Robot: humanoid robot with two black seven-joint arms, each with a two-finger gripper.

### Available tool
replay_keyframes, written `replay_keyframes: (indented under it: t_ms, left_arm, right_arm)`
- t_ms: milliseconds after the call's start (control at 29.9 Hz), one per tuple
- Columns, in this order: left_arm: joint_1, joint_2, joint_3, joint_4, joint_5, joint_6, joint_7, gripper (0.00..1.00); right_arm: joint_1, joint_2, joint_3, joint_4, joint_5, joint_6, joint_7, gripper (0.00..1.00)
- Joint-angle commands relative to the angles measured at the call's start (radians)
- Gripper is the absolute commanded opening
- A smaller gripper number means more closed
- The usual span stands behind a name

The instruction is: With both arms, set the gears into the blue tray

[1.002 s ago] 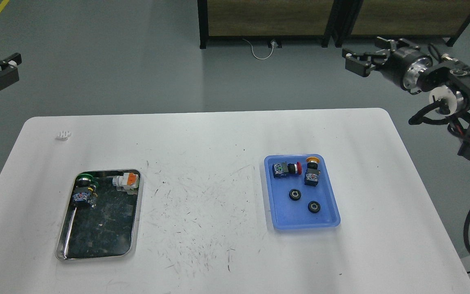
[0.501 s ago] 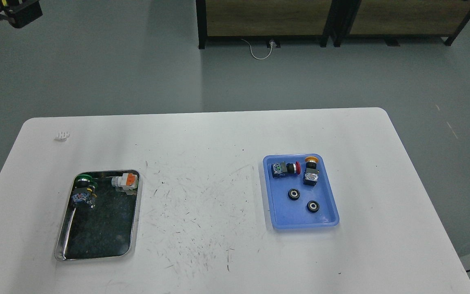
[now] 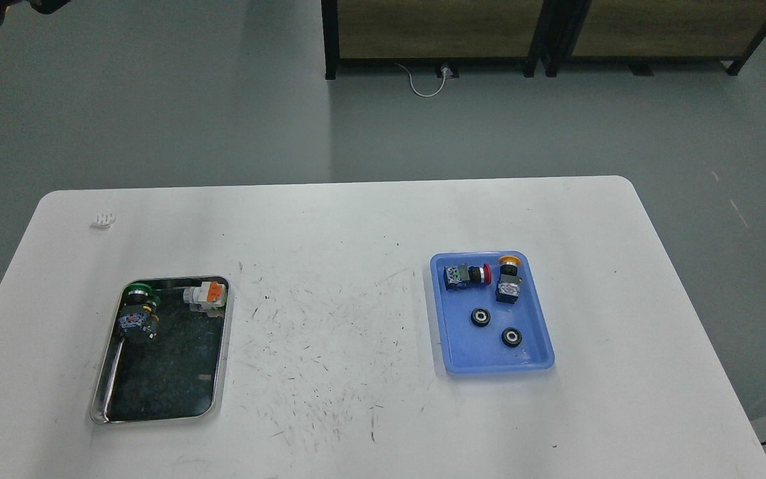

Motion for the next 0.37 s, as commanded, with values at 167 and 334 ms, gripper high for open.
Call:
replay_keyframes:
  t_ms: [167,334]
  left_arm:
    - [0.002,-0.008,-0.006,0.000,0.001,0.029,-0.004,0.99]
    - [0.002,-0.008,-0.007,0.000,0.001,0.030,-0.006,0.99]
  right_arm:
    - [-0.006,-0.053,0.003,0.038,0.000,0.002,0.002,1.00]
    - [-0.007,-0.070,0.006,0.075,0.000,0.005,-0.001,1.00]
